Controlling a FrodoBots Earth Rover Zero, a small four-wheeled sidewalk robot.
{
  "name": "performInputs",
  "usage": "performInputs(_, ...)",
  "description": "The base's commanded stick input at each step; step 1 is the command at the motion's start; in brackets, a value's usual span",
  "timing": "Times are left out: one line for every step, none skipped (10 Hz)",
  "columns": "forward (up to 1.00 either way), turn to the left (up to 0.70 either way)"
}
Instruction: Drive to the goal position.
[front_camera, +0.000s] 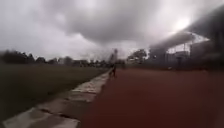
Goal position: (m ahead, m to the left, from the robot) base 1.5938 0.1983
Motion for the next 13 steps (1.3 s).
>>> performInputs(0.50, 0.02)
performInputs(0.50, 0.02)
performInputs(0.50, 0.02)
performInputs(0.50, 0.02)
performInputs(0.50, 0.02)
performInputs(0.50, 0.02)
performInputs(0.50, 0.02)
performInputs(0.50, 0.02)
performInputs(0.50, 0.02)
performInputs(0.50, 0.02)
performInputs(0.50, 0.02)
performInputs(0.50, 0.02)
performInputs(0.50, 0.02)
